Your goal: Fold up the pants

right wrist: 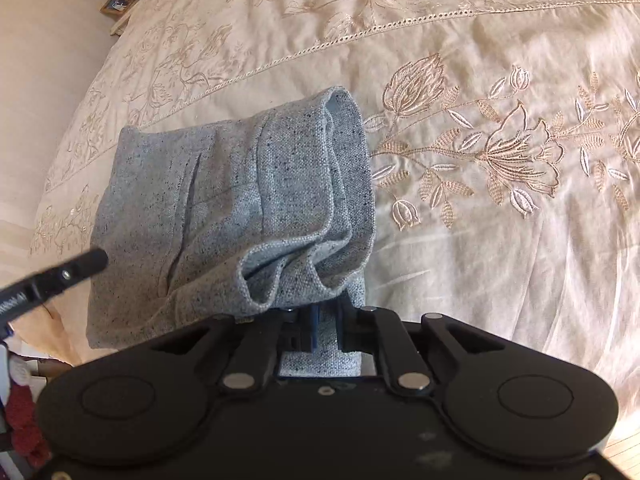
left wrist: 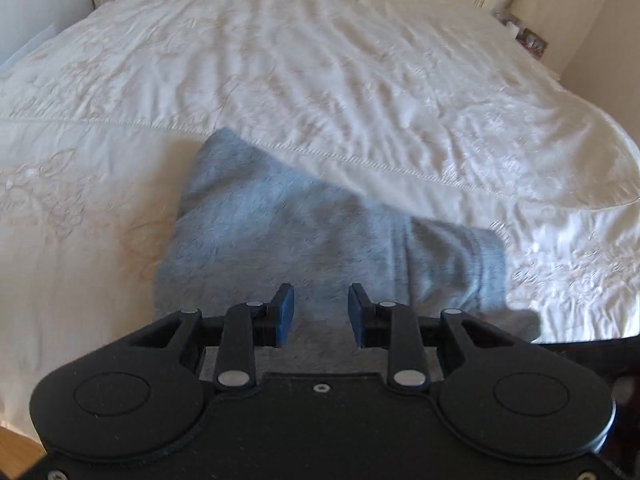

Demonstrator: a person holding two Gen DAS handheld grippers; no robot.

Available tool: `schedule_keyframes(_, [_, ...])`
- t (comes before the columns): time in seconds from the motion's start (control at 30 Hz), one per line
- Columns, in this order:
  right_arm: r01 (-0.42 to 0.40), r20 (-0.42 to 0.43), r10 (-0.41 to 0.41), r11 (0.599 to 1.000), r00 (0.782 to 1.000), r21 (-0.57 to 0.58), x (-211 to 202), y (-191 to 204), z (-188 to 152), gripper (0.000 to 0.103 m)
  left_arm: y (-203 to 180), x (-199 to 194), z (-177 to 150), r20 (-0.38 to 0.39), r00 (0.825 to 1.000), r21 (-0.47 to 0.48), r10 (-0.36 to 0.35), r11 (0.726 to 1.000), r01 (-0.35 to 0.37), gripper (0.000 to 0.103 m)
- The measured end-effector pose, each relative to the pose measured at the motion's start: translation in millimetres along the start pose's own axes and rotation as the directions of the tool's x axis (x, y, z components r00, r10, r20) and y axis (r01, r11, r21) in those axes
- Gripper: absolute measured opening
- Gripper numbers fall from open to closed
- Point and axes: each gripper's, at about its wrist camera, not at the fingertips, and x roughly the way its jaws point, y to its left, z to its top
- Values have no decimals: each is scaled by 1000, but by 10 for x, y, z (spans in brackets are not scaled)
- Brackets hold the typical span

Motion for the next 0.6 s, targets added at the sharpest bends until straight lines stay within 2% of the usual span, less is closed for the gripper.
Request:
schedule_keyframes(0.07, [15,-4,-15,999,1000,34,-14,-82,19,15,169,223,-147,-148,988,16,36,999,-34,38])
schedule_keyframes(0.1, [26,-4,-26,998,1000,50,-44,-130,9,18,222,251,-227,-163,986,25,36,999,-32,40])
schedule_keyframes(0.17, [64,1,-64,994,998,84,-116,-242,-14,18,292,193,-360,-153,988,48,24,999,-17,40])
schedule_keyframes(0.3, [131,48,-138,984,989,122,-314,-337,-15,18,347,31,-421,-171,985,34,-5,999,11,40])
schedule_keyframes(0.4, [158,145,-166,985,975,67,-498,-184,39,18,350,-106,-407,-153,988,55,-14,998,22,40])
schedule_keyframes(0.5, [146,225,-136,989,965,-26,-587,115,88,19,349,-258,-342,-83,997,68,1,998,5,40])
schedule_keyframes(0.57, [136,235,-110,986,966,-99,-542,290,70,21,356,-237,-321,-64,998,60,9,998,-5,40])
schedule_keyframes(0.6, [135,223,-103,981,969,-136,-487,359,46,21,370,-189,-326,-79,997,54,20,998,-16,41])
